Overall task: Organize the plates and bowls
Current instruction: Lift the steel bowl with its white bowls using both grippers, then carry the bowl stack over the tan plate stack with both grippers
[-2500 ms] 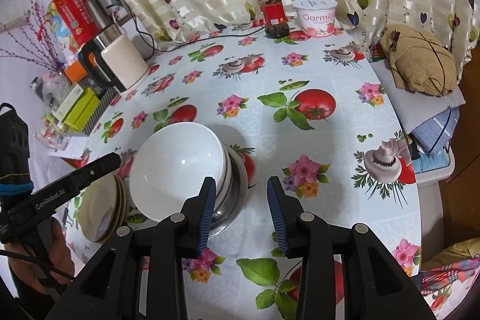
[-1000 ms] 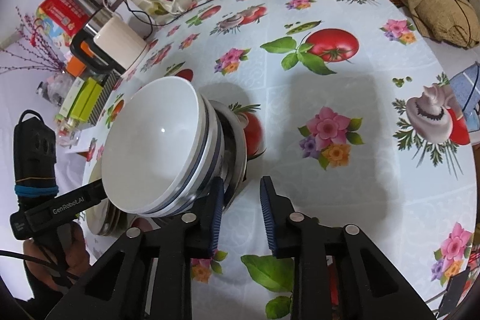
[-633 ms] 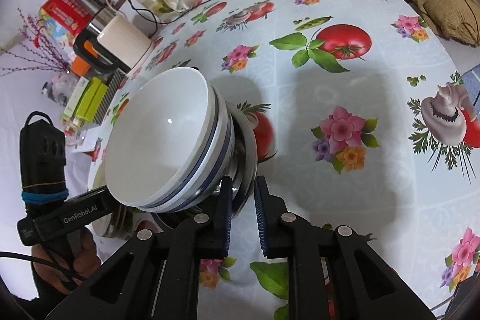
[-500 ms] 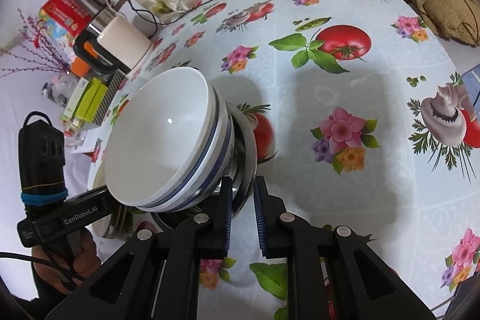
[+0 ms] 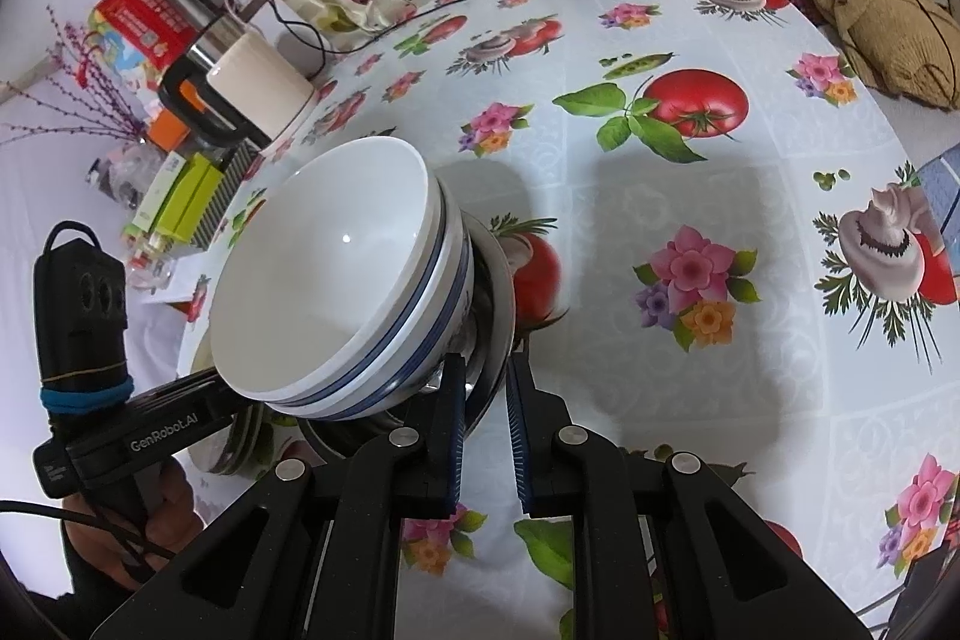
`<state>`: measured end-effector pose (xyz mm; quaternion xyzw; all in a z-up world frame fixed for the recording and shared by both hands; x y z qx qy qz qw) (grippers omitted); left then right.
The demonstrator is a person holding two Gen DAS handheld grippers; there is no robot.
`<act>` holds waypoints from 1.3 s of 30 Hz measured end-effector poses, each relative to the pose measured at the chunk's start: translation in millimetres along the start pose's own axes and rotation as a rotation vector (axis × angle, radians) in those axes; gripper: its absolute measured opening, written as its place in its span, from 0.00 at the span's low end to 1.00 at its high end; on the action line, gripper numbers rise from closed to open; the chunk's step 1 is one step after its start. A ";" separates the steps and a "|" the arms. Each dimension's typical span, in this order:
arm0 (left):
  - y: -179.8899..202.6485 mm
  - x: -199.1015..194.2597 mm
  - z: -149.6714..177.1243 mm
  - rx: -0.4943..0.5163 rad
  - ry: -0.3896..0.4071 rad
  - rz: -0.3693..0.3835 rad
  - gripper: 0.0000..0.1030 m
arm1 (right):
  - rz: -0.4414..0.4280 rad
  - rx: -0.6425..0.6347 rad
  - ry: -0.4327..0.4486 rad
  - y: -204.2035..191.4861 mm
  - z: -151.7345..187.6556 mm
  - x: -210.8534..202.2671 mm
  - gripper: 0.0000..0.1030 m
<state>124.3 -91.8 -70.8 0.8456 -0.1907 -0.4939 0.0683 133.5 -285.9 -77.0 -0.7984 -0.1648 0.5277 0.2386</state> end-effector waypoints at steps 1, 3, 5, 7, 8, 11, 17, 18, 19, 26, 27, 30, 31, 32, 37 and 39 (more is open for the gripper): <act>0.0 -1.8 -0.3 0.000 0.003 -0.001 0.13 | -0.001 -0.001 0.001 -0.8 0.3 -0.7 0.13; -0.6 -6.8 -1.2 -0.003 0.013 -0.003 0.13 | -0.004 -0.007 0.004 -3.6 0.4 -3.1 0.13; -1.4 -11.2 -2.2 -0.005 0.020 -0.006 0.13 | -0.007 -0.016 0.011 -8.1 -0.2 -6.6 0.13; -2.6 -16.1 -2.7 -0.009 0.028 -0.010 0.13 | -0.010 -0.025 0.016 -12.6 -0.8 -9.5 0.13; -3.4 -19.1 -2.4 -0.011 0.032 -0.012 0.13 | -0.012 -0.030 0.018 -15.1 -1.0 -10.9 0.13; -6.2 -26.0 -2.3 -0.014 0.039 -0.025 0.13 | -0.019 -0.043 0.022 -22.4 -1.6 -13.6 0.13; -16.2 -40.8 1.8 -0.034 0.055 -0.047 0.13 | -0.033 -0.071 0.018 -38.7 -0.9 -13.8 0.13; -18.1 -43.2 2.4 -0.038 0.058 -0.049 0.13 | -0.035 -0.077 0.016 -41.5 -0.4 -13.1 0.13; -20.0 -45.7 2.9 -0.042 0.060 -0.052 0.13 | -0.037 -0.082 0.014 -44.6 0.1 -12.5 0.13; -34.6 -64.2 8.0 -0.066 0.082 -0.083 0.13 | -0.049 -0.123 0.002 -66.6 2.9 -8.4 0.13; -37.5 -67.2 9.3 -0.072 0.085 -0.088 0.13 | -0.051 -0.130 0.001 -70.1 3.3 -7.5 0.13; -44.3 -73.1 12.8 -0.086 0.091 -0.103 0.13 | -0.058 -0.149 -0.007 -80.1 5.8 -4.5 0.13; -46.6 -75.4 13.9 -0.091 0.093 -0.109 0.13 | -0.061 -0.155 -0.011 -83.8 6.6 -2.9 0.13; -49.5 -78.1 15.4 -0.096 0.096 -0.116 0.13 | -0.063 -0.159 -0.015 -86.7 7.1 -1.4 0.13; -63.4 -88.3 22.5 -0.124 0.106 -0.142 0.13 | -0.076 -0.191 -0.036 -104.4 12.6 6.9 0.13; -69.6 -92.5 26.2 -0.136 0.110 -0.154 0.13 | -0.082 -0.203 -0.044 -110.7 14.8 10.1 0.13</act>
Point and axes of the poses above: each gripper's, at about its wrist camera, not at the fingertips, and x roughly the way its jaws point, y to its right, z to its underside, the point moved 4 cm from there along x, roughly the way its jaws point, and after that the axes turned 12 degrees about x, right-handed, at the moved point
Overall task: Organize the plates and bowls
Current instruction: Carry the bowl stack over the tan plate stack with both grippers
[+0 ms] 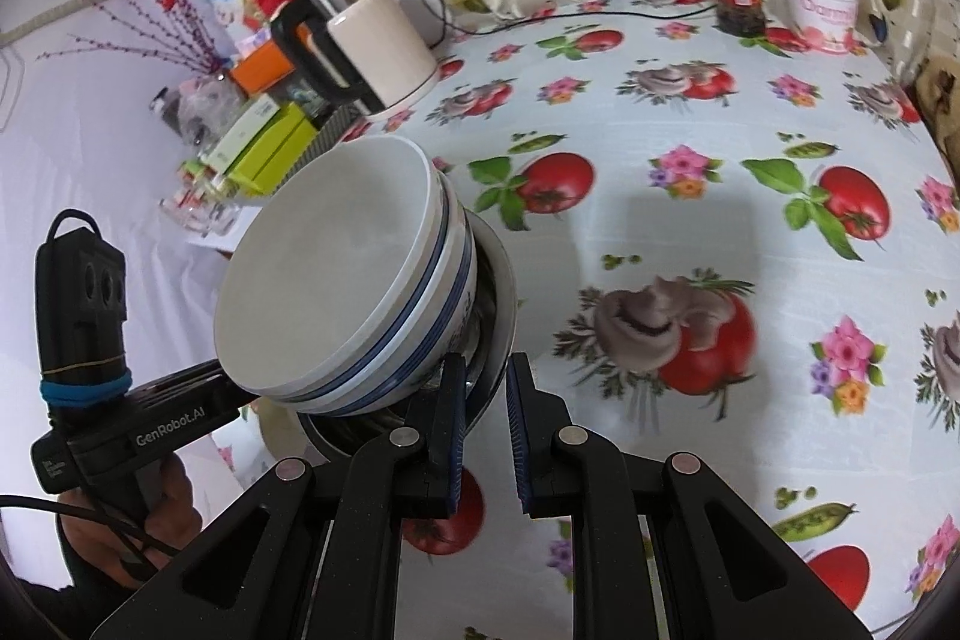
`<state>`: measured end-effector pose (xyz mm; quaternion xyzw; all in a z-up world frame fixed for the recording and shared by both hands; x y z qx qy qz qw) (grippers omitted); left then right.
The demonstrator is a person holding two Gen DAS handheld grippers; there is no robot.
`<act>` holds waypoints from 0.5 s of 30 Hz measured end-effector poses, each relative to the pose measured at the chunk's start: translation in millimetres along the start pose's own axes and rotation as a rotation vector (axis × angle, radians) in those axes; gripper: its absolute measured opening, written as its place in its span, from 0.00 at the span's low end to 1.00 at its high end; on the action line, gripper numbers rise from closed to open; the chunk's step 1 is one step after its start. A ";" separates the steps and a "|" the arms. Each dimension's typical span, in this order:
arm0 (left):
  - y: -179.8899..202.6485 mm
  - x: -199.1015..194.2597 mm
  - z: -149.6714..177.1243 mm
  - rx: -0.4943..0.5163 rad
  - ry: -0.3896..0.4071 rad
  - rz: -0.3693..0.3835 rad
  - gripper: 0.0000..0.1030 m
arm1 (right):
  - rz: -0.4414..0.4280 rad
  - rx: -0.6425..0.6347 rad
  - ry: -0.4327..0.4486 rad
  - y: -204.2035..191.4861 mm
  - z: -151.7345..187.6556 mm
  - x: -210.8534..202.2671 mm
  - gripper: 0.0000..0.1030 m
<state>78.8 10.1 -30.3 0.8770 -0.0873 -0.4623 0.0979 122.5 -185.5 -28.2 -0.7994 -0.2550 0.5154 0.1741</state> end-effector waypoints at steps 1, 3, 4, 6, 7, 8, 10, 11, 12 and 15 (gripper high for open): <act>-2.8 -1.7 1.2 -0.005 0.002 -0.004 0.13 | -0.004 -0.006 -0.004 -3.4 0.4 2.0 0.13; -9.7 -4.6 3.0 -0.017 0.004 -0.012 0.13 | -0.009 -0.017 -0.013 -9.7 1.2 6.3 0.13; -13.5 -6.1 4.7 -0.025 0.005 -0.017 0.13 | -0.012 -0.023 -0.019 -13.5 1.7 8.6 0.13; -19.4 -8.6 7.6 -0.035 0.008 -0.023 0.13 | -0.016 -0.036 -0.028 -20.1 3.0 12.9 0.13; -21.0 -9.4 8.4 -0.039 0.008 -0.026 0.13 | -0.018 -0.040 -0.032 -22.0 3.4 14.6 0.13; -23.4 -10.3 9.4 -0.043 0.008 -0.030 0.13 | -0.020 -0.045 -0.036 -24.5 4.2 16.6 0.13; -28.5 -12.3 11.7 -0.051 0.010 -0.036 0.13 | -0.023 -0.052 -0.043 -29.0 5.2 20.8 0.13; -30.1 -13.1 12.5 -0.055 0.011 -0.037 0.13 | -0.025 -0.054 -0.047 -31.1 5.8 22.9 0.13; -31.8 -13.9 13.4 -0.059 0.012 -0.039 0.13 | -0.026 -0.057 -0.050 -33.3 6.3 24.9 0.13; -38.3 -16.2 16.7 -0.072 0.016 -0.046 0.13 | -0.028 -0.068 -0.059 -39.8 7.7 29.1 0.13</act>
Point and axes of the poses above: each gripper's, at about its wrist camera, not at the fingertips, and x roughly the way its jaws point, y to its right, z to its underside, the point moved 4 cm from there along x, roughly the way its jaws point, and after that the axes turned 12 degrees about x, right-handed, at the moved point
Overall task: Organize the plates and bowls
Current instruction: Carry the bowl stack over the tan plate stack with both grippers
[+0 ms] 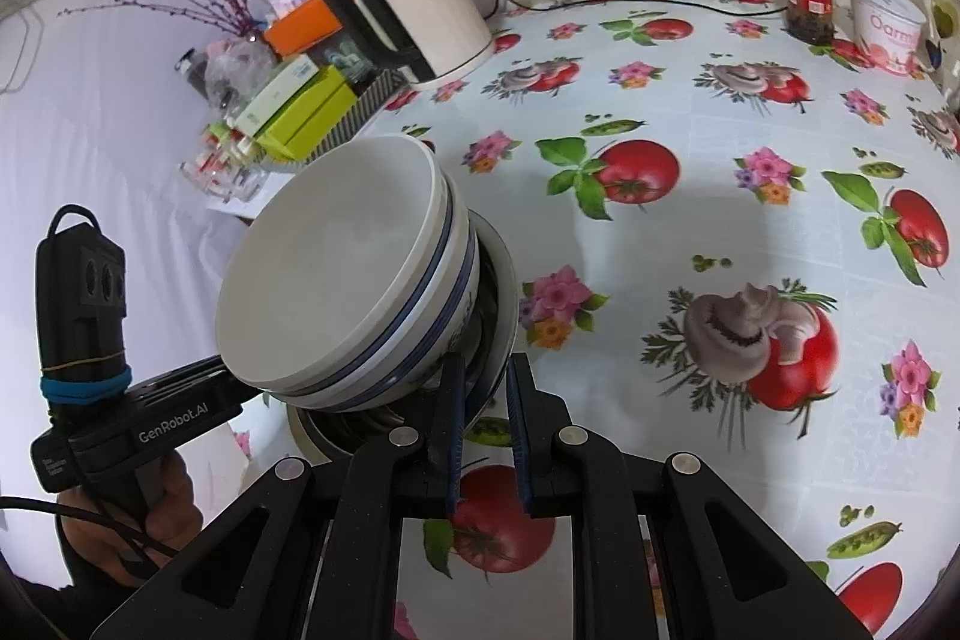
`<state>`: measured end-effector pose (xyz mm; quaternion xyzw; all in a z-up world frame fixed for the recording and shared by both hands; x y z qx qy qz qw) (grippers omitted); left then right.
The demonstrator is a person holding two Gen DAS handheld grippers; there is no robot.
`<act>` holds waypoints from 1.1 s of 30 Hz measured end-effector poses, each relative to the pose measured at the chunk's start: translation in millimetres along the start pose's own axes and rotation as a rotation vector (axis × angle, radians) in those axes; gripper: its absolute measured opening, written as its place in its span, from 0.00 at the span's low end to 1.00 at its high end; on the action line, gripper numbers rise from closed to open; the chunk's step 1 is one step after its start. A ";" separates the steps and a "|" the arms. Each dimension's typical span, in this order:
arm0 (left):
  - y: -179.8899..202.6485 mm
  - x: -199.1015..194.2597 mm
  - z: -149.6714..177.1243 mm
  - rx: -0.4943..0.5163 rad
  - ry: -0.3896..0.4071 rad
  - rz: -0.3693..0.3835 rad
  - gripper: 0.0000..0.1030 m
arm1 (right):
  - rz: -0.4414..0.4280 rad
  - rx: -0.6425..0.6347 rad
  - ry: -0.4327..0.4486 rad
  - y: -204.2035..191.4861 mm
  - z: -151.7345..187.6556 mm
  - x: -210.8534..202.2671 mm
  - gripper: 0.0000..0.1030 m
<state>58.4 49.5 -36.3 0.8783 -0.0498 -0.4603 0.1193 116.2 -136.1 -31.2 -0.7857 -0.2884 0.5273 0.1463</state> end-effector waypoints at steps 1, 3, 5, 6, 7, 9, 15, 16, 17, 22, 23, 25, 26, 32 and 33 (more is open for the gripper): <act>-2.2 -0.7 0.9 -0.004 0.001 -0.002 0.13 | -0.001 -0.004 -0.003 -2.5 0.2 1.6 0.13; -7.1 -2.0 2.8 -0.013 0.002 -0.008 0.13 | -0.001 -0.012 -0.008 -6.2 0.5 4.5 0.13; -12.9 -3.3 4.9 -0.023 0.003 -0.015 0.13 | -0.004 -0.019 -0.015 -10.0 1.0 8.3 0.13; -15.8 -4.2 6.0 -0.028 0.004 -0.019 0.13 | -0.005 -0.021 -0.018 -11.2 1.0 10.1 0.13; -18.3 -5.0 7.1 -0.032 0.005 -0.022 0.13 | -0.006 -0.025 -0.022 -13.7 1.5 12.5 0.13; -23.7 -6.2 9.4 -0.042 0.005 -0.030 0.13 | -0.009 -0.032 -0.029 -17.8 2.2 16.5 0.13; -38.6 -7.8 16.8 -0.068 -0.002 -0.053 0.13 | -0.016 -0.055 -0.055 -30.7 4.9 30.9 0.13; -39.8 -7.6 17.7 -0.071 -0.003 -0.055 0.13 | -0.018 -0.059 -0.061 -32.2 5.7 34.0 0.13; -41.4 -7.7 18.9 -0.074 -0.004 -0.058 0.13 | -0.019 -0.060 -0.066 -33.2 6.2 36.2 0.13; -48.2 -8.0 24.4 -0.088 -0.010 -0.066 0.13 | -0.019 -0.068 -0.090 -38.3 10.3 46.1 0.13; -49.3 -8.1 25.2 -0.090 -0.011 -0.068 0.13 | -0.018 -0.072 -0.097 -40.0 11.7 48.9 0.13; -52.0 -8.5 27.2 -0.096 -0.014 -0.071 0.13 | -0.018 -0.074 -0.099 -40.8 11.9 49.9 0.13; -53.1 -8.6 28.0 -0.098 -0.015 -0.073 0.13 | -0.018 -0.075 -0.103 -41.4 12.4 51.2 0.13; -60.8 -7.3 34.9 -0.117 -0.028 -0.082 0.13 | -0.018 -0.089 -0.129 -45.7 17.8 60.0 0.14; -61.2 -6.6 35.9 -0.119 -0.030 -0.083 0.13 | -0.017 -0.090 -0.133 -46.1 18.6 61.4 0.14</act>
Point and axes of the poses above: each gripper's, at about its wrist camera, not at the fingertips, and x roughly the way its jaws point, y to its right, z to its underside, the point moved 4 cm from there along x, roughly the way its jaws point, and after that the axes turned 12 degrees about x, right-handed, at the moved point
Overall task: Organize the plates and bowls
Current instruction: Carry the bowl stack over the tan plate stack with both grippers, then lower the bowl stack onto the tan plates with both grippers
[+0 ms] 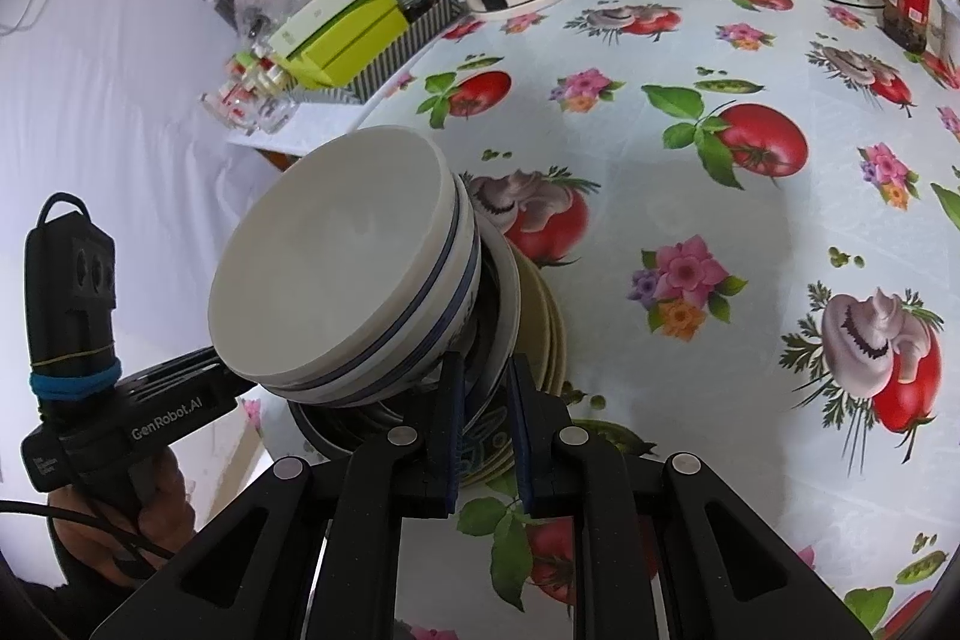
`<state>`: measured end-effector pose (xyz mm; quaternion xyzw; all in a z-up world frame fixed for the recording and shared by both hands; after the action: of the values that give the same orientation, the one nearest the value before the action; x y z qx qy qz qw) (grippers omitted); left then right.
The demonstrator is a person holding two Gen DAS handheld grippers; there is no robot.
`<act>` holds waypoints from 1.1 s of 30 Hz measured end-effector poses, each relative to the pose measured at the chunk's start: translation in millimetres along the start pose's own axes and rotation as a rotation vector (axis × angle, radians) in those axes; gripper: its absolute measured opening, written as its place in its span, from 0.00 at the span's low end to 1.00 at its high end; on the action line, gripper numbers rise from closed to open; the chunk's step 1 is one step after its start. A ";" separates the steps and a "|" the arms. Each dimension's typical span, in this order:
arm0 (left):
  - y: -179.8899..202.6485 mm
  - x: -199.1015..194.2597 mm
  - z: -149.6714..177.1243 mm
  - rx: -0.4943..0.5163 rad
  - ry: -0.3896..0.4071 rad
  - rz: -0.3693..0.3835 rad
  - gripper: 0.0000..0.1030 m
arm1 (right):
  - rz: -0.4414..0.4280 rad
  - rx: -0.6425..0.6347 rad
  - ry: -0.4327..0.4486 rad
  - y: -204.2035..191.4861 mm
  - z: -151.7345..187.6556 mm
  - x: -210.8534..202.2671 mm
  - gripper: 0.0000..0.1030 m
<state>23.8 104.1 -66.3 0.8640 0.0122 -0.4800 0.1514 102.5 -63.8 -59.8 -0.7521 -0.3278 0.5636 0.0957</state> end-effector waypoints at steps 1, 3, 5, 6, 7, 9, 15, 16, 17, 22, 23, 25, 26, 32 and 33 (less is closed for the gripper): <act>-0.6 0.7 0.5 -0.001 -0.001 -0.002 0.13 | 0.001 0.000 -0.004 -0.3 0.0 1.7 0.14; -1.0 0.8 0.8 -0.002 0.000 -0.003 0.13 | 0.003 -0.003 -0.008 -0.9 0.2 4.4 0.14; -1.1 0.9 1.1 -0.004 0.000 -0.004 0.13 | 0.005 -0.008 -0.006 -1.8 0.3 4.8 0.14; -1.0 1.0 1.1 -0.003 -0.001 -0.004 0.13 | 0.006 -0.009 -0.006 -1.8 -0.1 5.2 0.14; -1.3 1.3 1.0 -0.003 0.000 -0.005 0.13 | 0.006 -0.009 -0.007 -1.7 -0.1 5.3 0.14; -2.0 1.0 1.2 -0.009 0.001 0.000 0.13 | 0.007 -0.012 -0.008 -1.6 0.0 6.1 0.15; -2.6 0.6 2.3 -0.010 0.006 0.006 0.13 | 0.002 -0.018 -0.014 -1.6 0.9 5.4 0.16; -2.2 0.6 2.4 -0.007 0.006 0.003 0.13 | 0.002 -0.020 -0.014 -1.5 1.3 5.5 0.16; -2.0 0.3 2.7 -0.006 0.006 0.000 0.14 | 0.006 -0.021 -0.011 -1.0 1.4 4.7 0.17; -4.3 -2.2 4.6 -0.010 0.011 -0.014 0.22 | 0.027 -0.026 0.009 1.9 2.4 -3.1 0.27; -4.6 -2.7 4.8 -0.011 0.011 -0.017 0.24 | 0.028 -0.026 0.014 3.0 2.7 -5.3 0.30; -4.9 -4.6 5.2 -0.010 0.015 -0.026 0.26 | 0.028 -0.026 0.020 4.9 2.9 -8.4 0.34; -4.9 -5.8 5.1 -0.008 0.018 -0.031 0.26 | 0.028 -0.028 0.023 5.2 3.0 -9.6 0.35; -5.7 -18.7 4.8 0.004 0.051 -0.070 0.28 | 0.031 -0.060 0.034 0.2 6.5 -16.2 0.41; -6.0 -20.6 4.9 0.006 0.055 -0.077 0.28 | 0.032 -0.069 0.036 -1.2 7.4 -17.5 0.42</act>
<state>7.7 111.0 -53.0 0.8764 0.0478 -0.4613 0.1297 92.7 -75.0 -48.0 -0.7702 -0.3331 0.5397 0.0667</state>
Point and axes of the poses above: each gripper's, at about its wrist camera, not at the fingertips, and x roughly the way its jaws point, y to its right, z to its underside, the point moved 4 cm from there along x, roughly the way its jaws point, and after that the axes turned 12 degrees about x, right-handed, at the moved point
